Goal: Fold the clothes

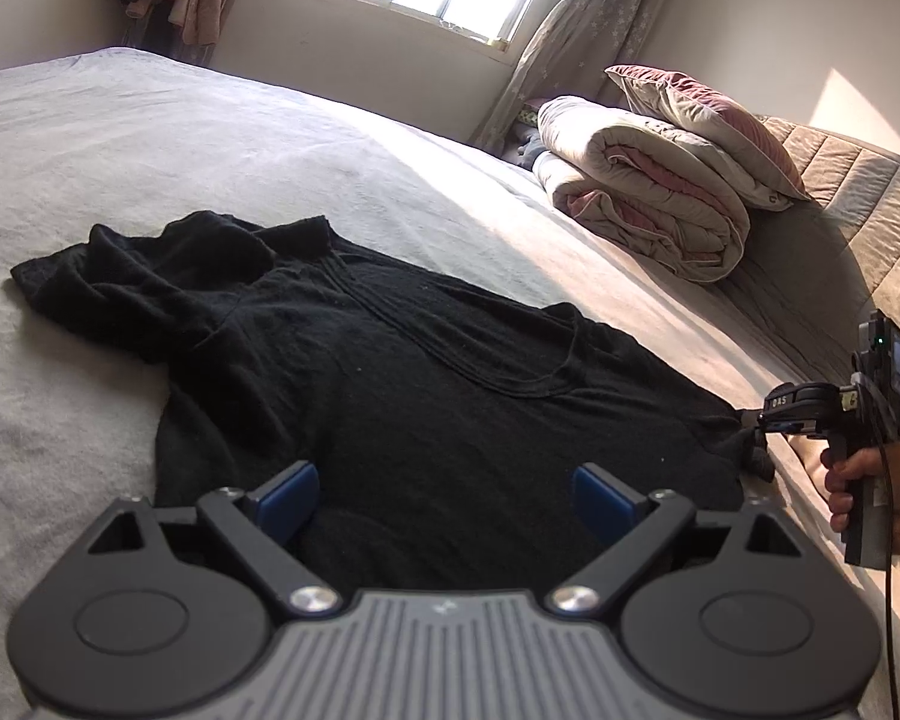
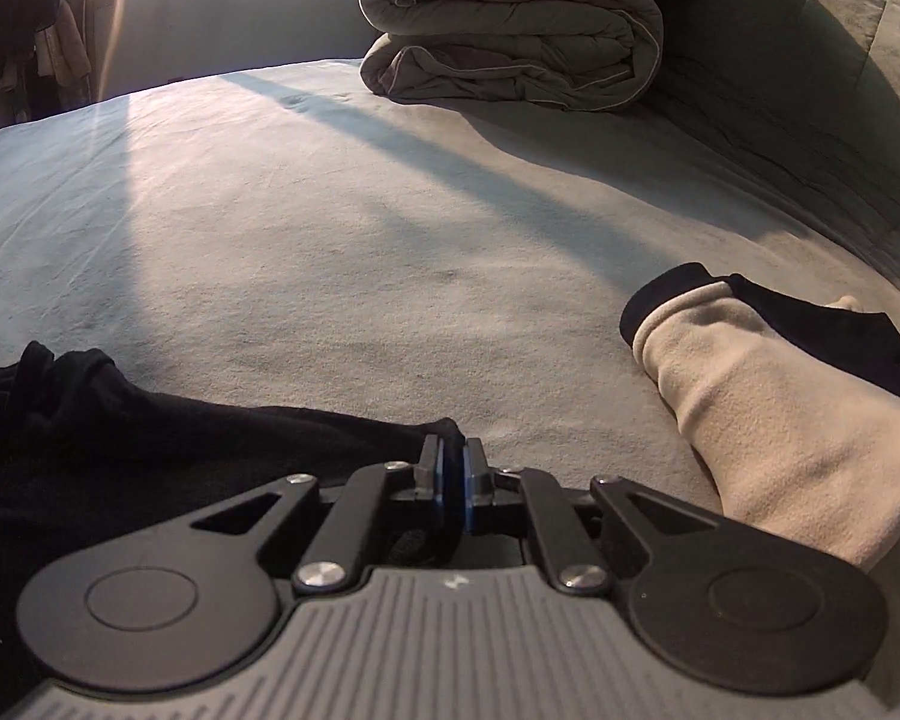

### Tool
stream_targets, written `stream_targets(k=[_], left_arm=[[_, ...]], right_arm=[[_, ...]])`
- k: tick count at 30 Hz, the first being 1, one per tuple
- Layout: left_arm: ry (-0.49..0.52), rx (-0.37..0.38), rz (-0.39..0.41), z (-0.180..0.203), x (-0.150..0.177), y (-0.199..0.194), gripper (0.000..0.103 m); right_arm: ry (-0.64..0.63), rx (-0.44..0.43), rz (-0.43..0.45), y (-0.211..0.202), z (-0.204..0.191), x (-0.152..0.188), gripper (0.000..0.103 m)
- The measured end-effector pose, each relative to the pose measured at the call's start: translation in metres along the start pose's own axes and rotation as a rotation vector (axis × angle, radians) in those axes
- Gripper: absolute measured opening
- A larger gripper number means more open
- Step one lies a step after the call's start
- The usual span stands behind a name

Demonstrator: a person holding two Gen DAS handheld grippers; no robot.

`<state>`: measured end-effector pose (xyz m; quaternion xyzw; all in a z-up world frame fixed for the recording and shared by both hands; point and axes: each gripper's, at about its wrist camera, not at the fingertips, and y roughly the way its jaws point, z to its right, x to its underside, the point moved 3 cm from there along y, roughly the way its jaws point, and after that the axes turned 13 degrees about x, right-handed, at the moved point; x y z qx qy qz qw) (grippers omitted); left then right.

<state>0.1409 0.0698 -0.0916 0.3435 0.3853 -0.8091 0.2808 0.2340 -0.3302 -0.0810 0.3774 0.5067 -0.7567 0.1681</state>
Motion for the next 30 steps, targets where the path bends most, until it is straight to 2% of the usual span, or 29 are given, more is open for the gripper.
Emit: stream_targets(k=[2, 4, 6, 8, 10, 12, 15, 17, 20, 21, 22, 23, 26, 28, 30], left_arm=[[-0.026, -0.06, 0.016, -0.017, -0.009, -0.011, 0.093], [-0.065, -0.133, 0.037, -0.043, -0.02, -0.025, 0.093], [-0.105, -0.205, 0.058, -0.069, -0.03, -0.038, 0.091], [-0.167, -0.259, 0.083, -0.096, -0.038, -0.05, 0.085], [-0.249, -0.281, 0.124, -0.125, -0.047, -0.059, 0.073], [-0.258, -0.333, 0.142, -0.136, -0.056, -0.054, 0.068], [-0.271, -0.411, 0.169, -0.152, -0.071, -0.046, 0.067], [-0.22, -0.439, 0.148, -0.154, -0.077, -0.035, 0.067], [-0.064, -0.515, 0.071, -0.152, -0.083, -0.012, 0.05], [-0.039, -0.529, 0.062, -0.152, -0.084, -0.009, 0.034], [-0.012, -0.55, 0.046, -0.151, -0.087, -0.006, 0.008], [0.032, -0.555, 0.016, -0.15, -0.091, -0.003, 0.002], [0.202, -0.616, -0.052, -0.145, -0.103, 0.003, 0.002], [0.261, -0.663, -0.055, -0.146, -0.116, 0.001, 0.002], [0.278, -0.702, -0.038, -0.15, -0.13, -0.004, 0.002]], right_arm=[[0.011, -0.021, -0.002, -0.006, 0.003, 0.002, 0.021], [0.02, -0.042, -0.003, -0.012, 0.006, 0.004, 0.043], [0.025, -0.062, 0.001, -0.018, 0.01, 0.006, 0.044], [0.028, -0.081, 0.004, -0.025, 0.014, 0.011, 0.044], [0.037, -0.101, 0.005, -0.028, 0.018, 0.014, 0.044], [0.056, -0.12, -0.001, -0.032, 0.022, 0.018, 0.044], [0.095, -0.154, -0.013, -0.038, 0.028, 0.023, 0.044], [0.105, -0.168, -0.019, -0.04, 0.028, 0.025, 0.044], [0.12, -0.188, -0.028, -0.042, 0.029, 0.028, 0.044], [0.125, -0.195, -0.031, -0.043, 0.03, 0.028, 0.044], [0.13, -0.202, -0.035, -0.043, 0.03, 0.029, 0.044], [0.135, -0.209, -0.038, -0.044, 0.031, 0.03, 0.044], [0.132, -0.223, -0.039, -0.048, 0.031, 0.031, 0.044], [0.118, -0.226, -0.027, -0.051, 0.031, 0.029, 0.044], [0.104, -0.228, -0.015, -0.053, 0.032, 0.027, 0.044]])
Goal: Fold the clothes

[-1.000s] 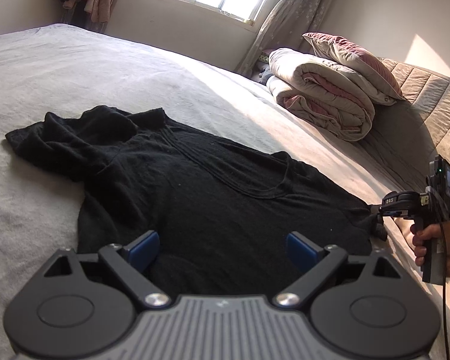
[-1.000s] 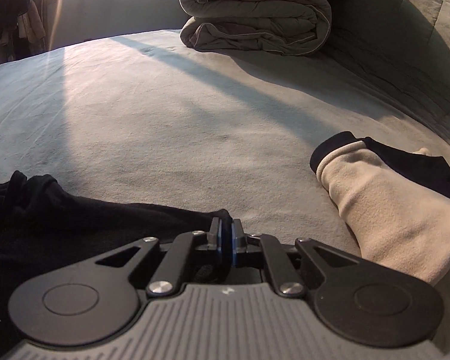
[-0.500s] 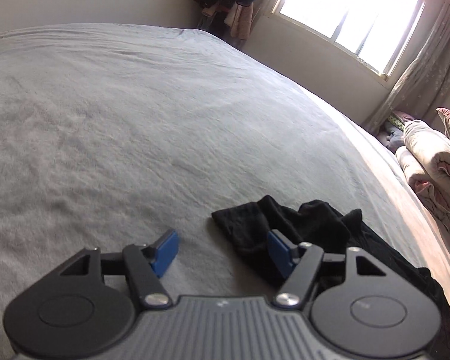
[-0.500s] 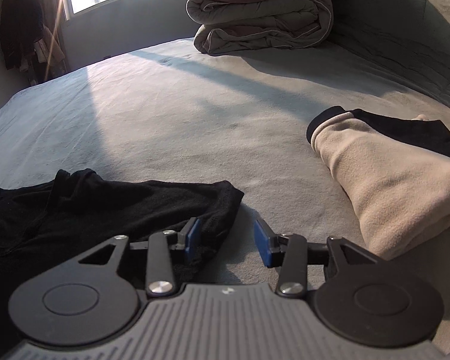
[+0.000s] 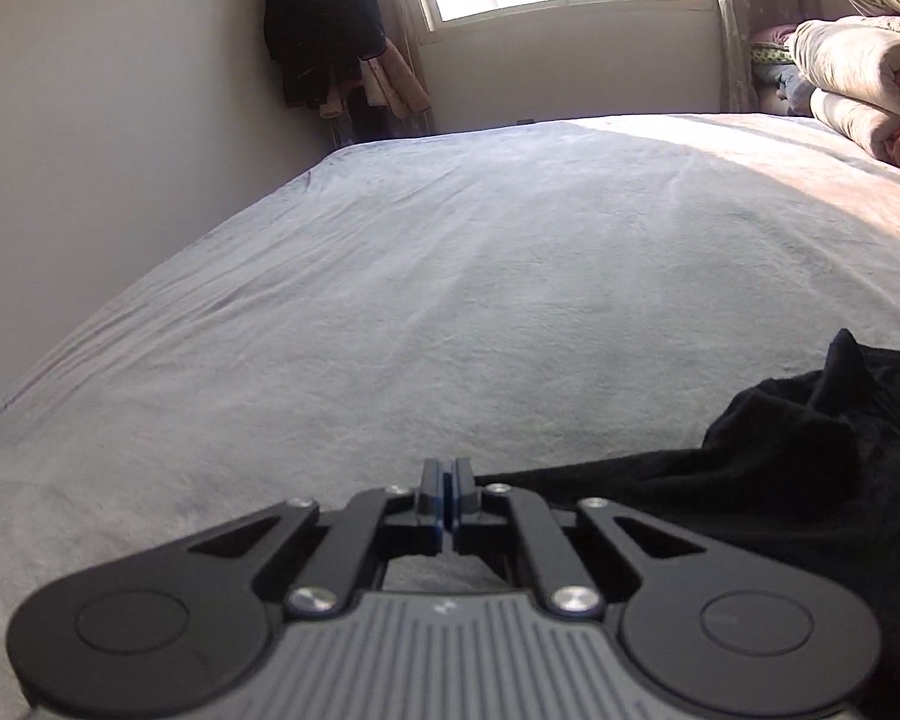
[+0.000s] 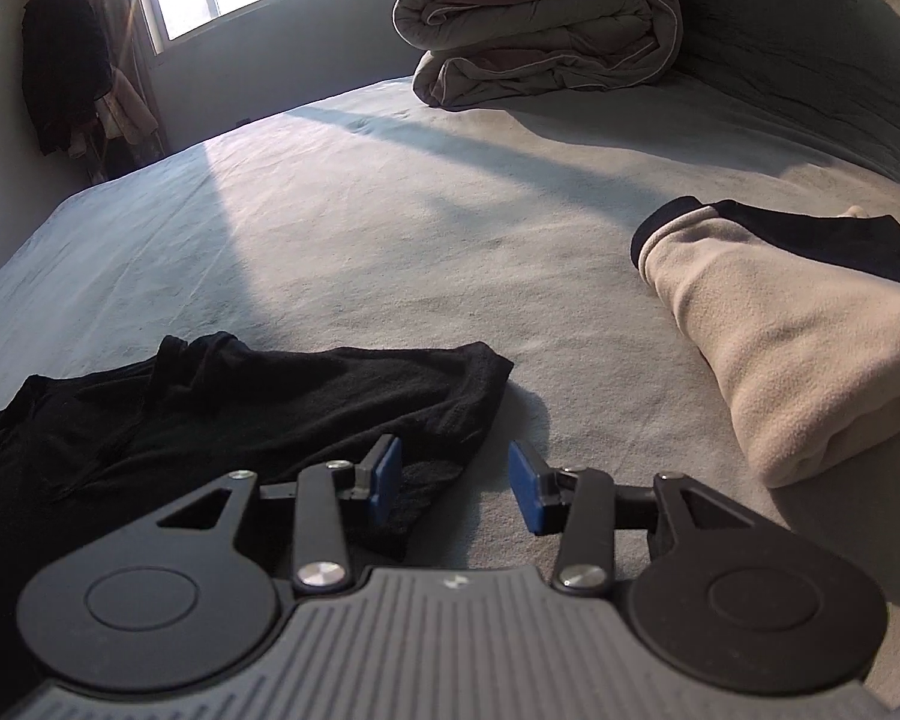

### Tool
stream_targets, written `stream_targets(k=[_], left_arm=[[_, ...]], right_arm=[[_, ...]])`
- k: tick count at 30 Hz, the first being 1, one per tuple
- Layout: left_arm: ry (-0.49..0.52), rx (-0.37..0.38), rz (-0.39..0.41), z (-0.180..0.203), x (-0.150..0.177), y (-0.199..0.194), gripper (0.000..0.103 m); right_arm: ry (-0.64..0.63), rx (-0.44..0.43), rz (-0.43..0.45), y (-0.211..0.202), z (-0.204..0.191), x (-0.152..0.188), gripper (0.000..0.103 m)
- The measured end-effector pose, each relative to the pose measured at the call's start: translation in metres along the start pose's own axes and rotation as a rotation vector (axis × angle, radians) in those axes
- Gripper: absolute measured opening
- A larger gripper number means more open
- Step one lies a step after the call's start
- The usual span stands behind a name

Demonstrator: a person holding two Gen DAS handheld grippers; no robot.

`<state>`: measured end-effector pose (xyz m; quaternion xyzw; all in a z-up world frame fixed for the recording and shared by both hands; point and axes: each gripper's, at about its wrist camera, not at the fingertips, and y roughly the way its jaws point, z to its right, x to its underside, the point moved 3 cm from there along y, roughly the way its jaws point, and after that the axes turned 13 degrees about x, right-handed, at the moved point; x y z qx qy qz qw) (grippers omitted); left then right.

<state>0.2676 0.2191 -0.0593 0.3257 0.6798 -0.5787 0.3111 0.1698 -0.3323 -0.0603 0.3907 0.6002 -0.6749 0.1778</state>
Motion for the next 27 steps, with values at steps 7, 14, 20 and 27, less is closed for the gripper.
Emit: stream_targets(k=[7, 14, 20, 27], left_arm=[[0.063, -0.065, -0.005, -0.009, -0.032, 0.009, 0.002], [0.086, -0.03, -0.046, 0.006, -0.022, 0.009, 0.01], [-0.043, 0.029, -0.096, 0.002, -0.008, -0.018, 0.046], [-0.232, 0.218, -0.197, -0.001, 0.027, -0.063, 0.046]], right_arm=[[-0.034, 0.008, 0.004, -0.003, -0.001, -0.003, 0.044], [-0.063, 0.007, 0.001, -0.01, -0.007, -0.004, 0.044], [-0.078, -0.021, -0.034, -0.023, -0.01, -0.002, 0.045], [-0.03, -0.082, -0.147, -0.048, -0.011, 0.016, 0.047]])
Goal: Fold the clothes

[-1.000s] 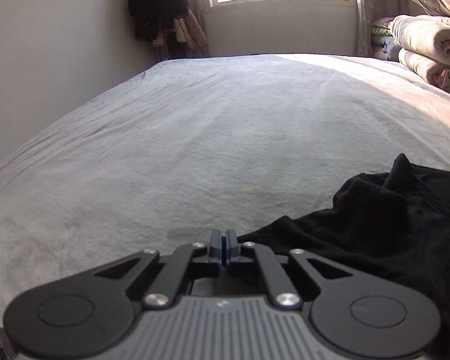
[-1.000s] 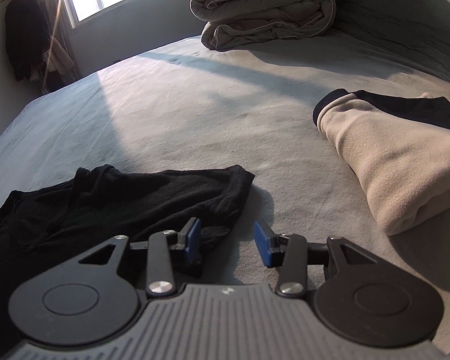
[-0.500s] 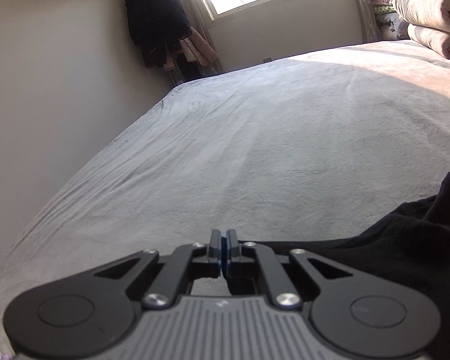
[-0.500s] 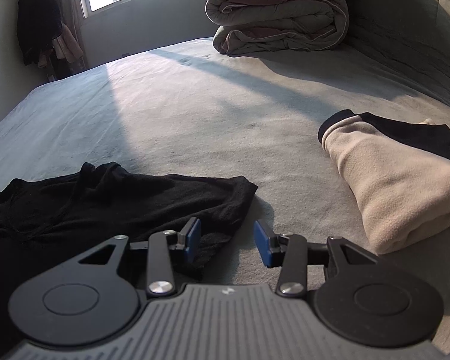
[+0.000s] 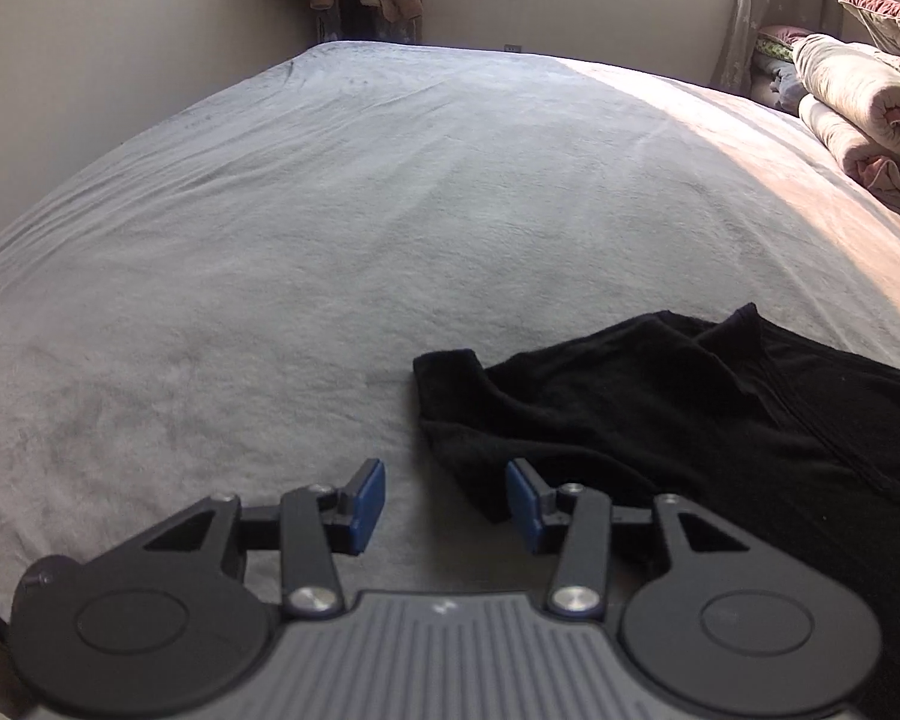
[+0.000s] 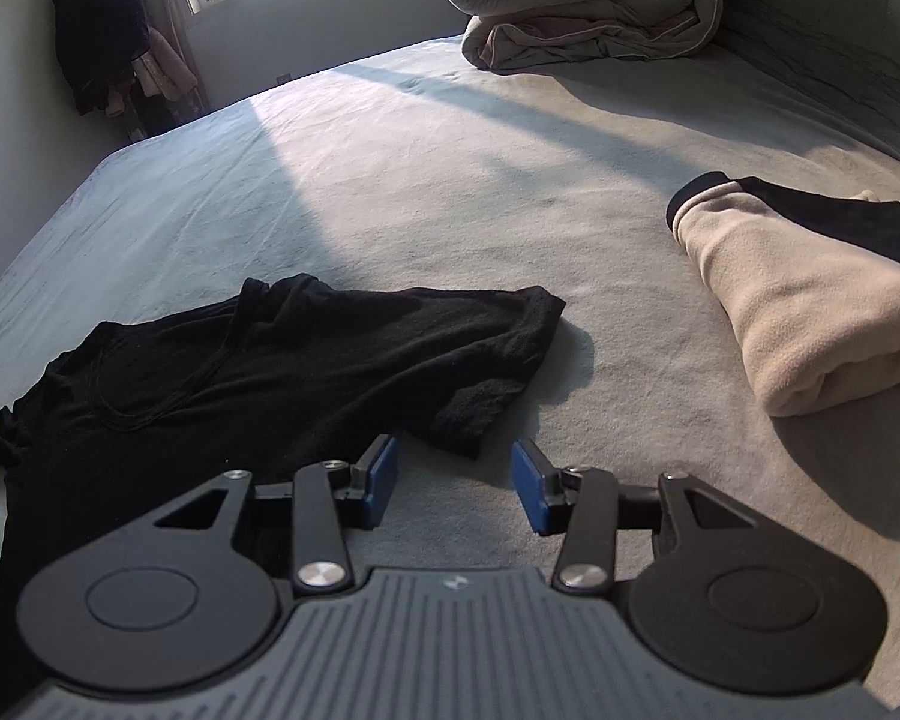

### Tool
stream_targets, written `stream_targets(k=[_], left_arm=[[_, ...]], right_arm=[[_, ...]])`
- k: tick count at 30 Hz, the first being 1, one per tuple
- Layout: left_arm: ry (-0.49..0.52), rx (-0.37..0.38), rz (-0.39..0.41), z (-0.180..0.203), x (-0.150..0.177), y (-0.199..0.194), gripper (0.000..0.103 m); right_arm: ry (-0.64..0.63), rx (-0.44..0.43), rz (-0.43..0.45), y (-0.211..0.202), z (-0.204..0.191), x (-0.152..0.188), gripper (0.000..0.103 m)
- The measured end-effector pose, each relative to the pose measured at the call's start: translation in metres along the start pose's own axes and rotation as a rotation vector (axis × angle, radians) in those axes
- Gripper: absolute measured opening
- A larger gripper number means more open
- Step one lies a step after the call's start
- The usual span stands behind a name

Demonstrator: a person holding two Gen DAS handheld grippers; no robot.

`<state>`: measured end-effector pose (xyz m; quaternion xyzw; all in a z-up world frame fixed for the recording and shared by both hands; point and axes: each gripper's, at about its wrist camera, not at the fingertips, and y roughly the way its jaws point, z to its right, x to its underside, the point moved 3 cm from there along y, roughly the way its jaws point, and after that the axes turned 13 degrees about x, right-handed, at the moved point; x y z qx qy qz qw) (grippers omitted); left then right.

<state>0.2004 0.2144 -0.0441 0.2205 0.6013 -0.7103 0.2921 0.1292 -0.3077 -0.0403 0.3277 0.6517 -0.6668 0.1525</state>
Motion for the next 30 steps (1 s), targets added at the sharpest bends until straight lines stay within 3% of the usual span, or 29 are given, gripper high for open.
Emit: stream_targets(k=[6, 9, 13, 17, 19, 24, 30], left_arm=[[-0.171, 0.232, -0.07, 0.009, 0.048, -0.026, 0.046], [-0.217, 0.301, -0.083, 0.016, 0.074, -0.033, 0.043], [-0.257, 0.333, -0.066, 0.018, 0.107, -0.045, 0.033], [-0.316, 0.359, 0.015, 0.015, 0.138, -0.061, 0.029], [-0.305, 0.361, 0.038, 0.014, 0.146, -0.064, 0.024], [-0.199, 0.333, 0.073, 0.026, 0.151, -0.071, 0.024], [-0.142, 0.312, 0.09, 0.033, 0.15, -0.081, 0.024]], right_arm=[[0.084, -0.083, -0.114, -0.016, 0.003, 0.034, 0.047], [0.113, -0.09, -0.133, -0.023, 0.007, 0.055, 0.047], [0.145, -0.119, -0.144, -0.029, 0.011, 0.077, 0.047], [0.13, -0.134, -0.12, -0.033, 0.005, 0.086, 0.047], [0.123, -0.141, -0.108, -0.035, 0.003, 0.091, 0.047], [0.105, -0.16, -0.079, -0.041, -0.004, 0.103, 0.048], [0.075, -0.169, -0.044, -0.046, -0.013, 0.115, 0.048]])
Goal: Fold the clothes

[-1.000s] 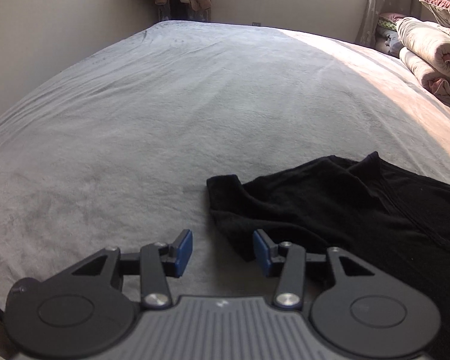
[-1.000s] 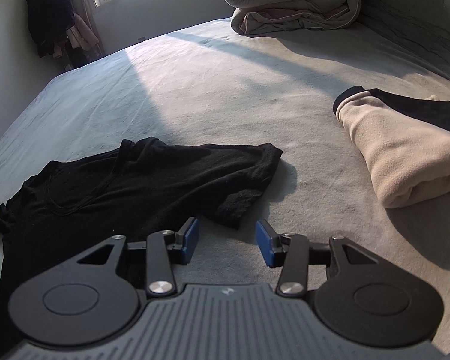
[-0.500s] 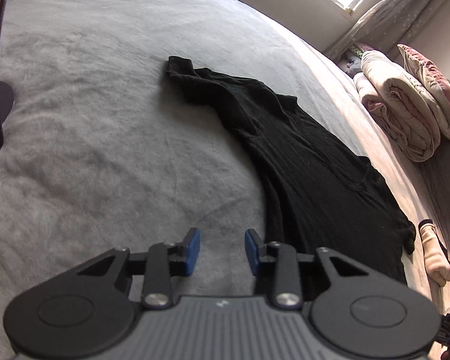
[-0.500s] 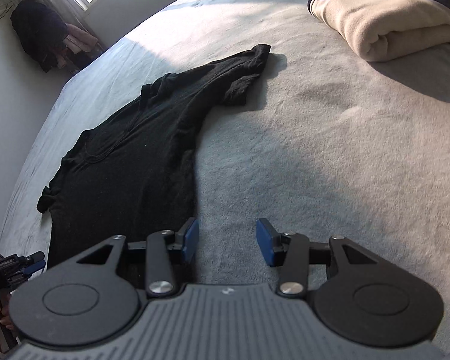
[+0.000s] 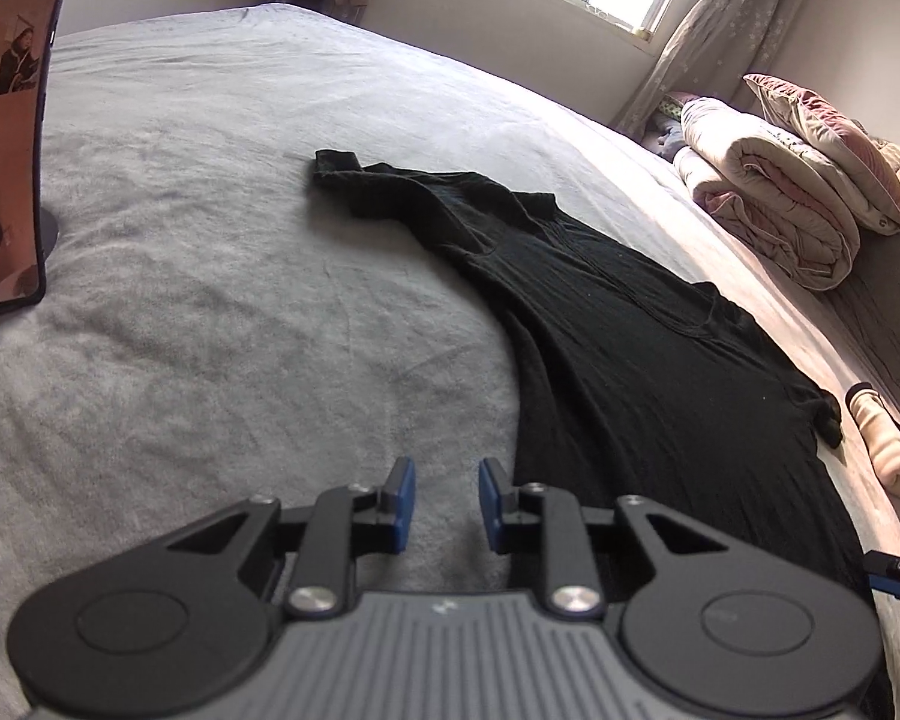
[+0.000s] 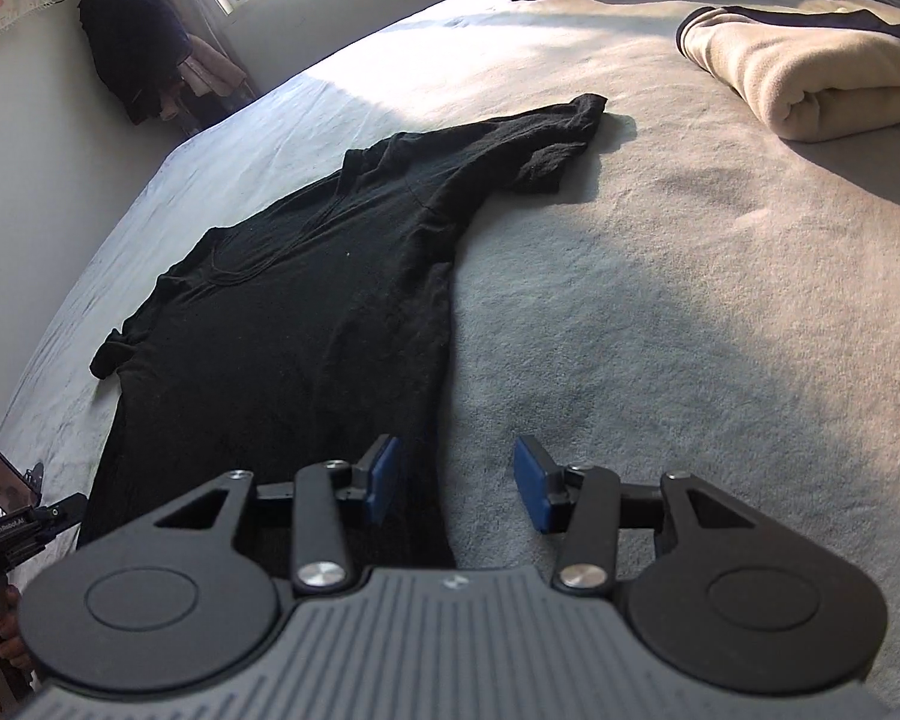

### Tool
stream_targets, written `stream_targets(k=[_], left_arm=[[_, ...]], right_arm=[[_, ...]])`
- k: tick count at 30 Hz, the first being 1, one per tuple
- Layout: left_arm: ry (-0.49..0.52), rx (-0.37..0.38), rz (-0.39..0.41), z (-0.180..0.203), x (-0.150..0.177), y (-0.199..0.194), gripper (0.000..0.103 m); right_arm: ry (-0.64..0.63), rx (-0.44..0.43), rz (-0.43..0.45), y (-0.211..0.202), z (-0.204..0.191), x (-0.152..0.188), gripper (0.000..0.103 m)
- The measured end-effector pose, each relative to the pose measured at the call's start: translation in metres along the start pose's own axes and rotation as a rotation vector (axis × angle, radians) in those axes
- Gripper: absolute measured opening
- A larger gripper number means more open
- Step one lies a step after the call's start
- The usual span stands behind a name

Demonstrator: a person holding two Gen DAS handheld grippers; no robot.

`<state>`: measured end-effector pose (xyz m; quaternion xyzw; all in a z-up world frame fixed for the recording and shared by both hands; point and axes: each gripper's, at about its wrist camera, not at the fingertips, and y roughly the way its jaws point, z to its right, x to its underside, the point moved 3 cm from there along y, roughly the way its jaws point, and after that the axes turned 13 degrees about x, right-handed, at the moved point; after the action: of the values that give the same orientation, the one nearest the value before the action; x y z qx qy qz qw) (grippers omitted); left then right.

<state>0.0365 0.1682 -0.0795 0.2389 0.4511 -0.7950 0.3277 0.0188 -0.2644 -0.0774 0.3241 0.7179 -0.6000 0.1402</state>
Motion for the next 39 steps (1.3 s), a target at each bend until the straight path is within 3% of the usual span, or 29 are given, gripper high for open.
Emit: stream_targets(k=[5, 6, 8, 12, 16, 24, 27, 29, 30, 32, 33, 34, 36, 37, 39], left_arm=[[0.022, 0.079, 0.023, 0.02, -0.001, 0.001, 0.024], [-0.002, 0.082, 0.023, 0.015, -0.005, 0.005, 0.024], [-0.049, 0.09, 0.023, 0.006, -0.013, 0.014, 0.024], [-0.143, 0.105, 0.021, -0.011, -0.03, 0.031, 0.032], [-0.25, 0.119, 0.03, -0.033, -0.049, 0.052, 0.032], [-0.317, 0.134, 0.105, -0.058, -0.085, 0.094, 0.031], [-0.365, 0.153, 0.141, -0.063, -0.093, 0.106, 0.031], [-0.4, 0.183, 0.154, -0.065, -0.096, 0.113, 0.031], [-0.419, 0.214, 0.154, -0.066, -0.098, 0.116, 0.028], [-0.451, 0.253, 0.14, -0.067, -0.104, 0.119, 0.006], [-0.441, 0.278, 0.166, -0.066, -0.107, 0.117, 0.004], [-0.414, 0.262, 0.185, -0.063, -0.109, 0.115, 0.004], [-0.344, 0.185, 0.146, -0.058, -0.111, 0.123, 0.005], [-0.335, 0.151, 0.112, -0.058, -0.111, 0.129, 0.005], [-0.332, 0.16, 0.099, -0.057, -0.11, 0.129, 0.011]], right_arm=[[-0.105, 0.027, 0.017, 0.004, -0.018, 0.007, 0.044], [-0.132, 0.033, 0.019, 0.004, -0.021, 0.008, 0.036], [-0.155, 0.029, 0.016, 0.005, -0.022, 0.008, 0.035], [0.0, -0.088, -0.056, 0.013, 0.001, -0.012, 0.036], [0.162, -0.163, -0.099, 0.038, 0.023, -0.043, 0.037], [0.395, -0.275, -0.064, 0.093, 0.037, -0.077, 0.038], [0.399, -0.257, -0.033, 0.101, 0.031, -0.085, 0.033], [0.366, -0.213, -0.014, 0.103, 0.024, -0.09, 0.021], [0.351, -0.171, 0.007, 0.1, 0.024, -0.093, 0.002], [0.326, -0.092, 0.051, 0.095, 0.025, -0.098, 0.002], [0.336, -0.065, 0.079, 0.092, 0.029, -0.1, 0.001], [0.353, -0.037, 0.098, 0.092, 0.036, -0.103, 0.001], [0.381, 0.006, 0.129, 0.093, 0.047, -0.106, 0.001], [0.379, -0.008, 0.12, 0.092, 0.049, -0.105, 0.001], [0.374, -0.037, 0.101, 0.091, 0.052, -0.103, 0.006]])
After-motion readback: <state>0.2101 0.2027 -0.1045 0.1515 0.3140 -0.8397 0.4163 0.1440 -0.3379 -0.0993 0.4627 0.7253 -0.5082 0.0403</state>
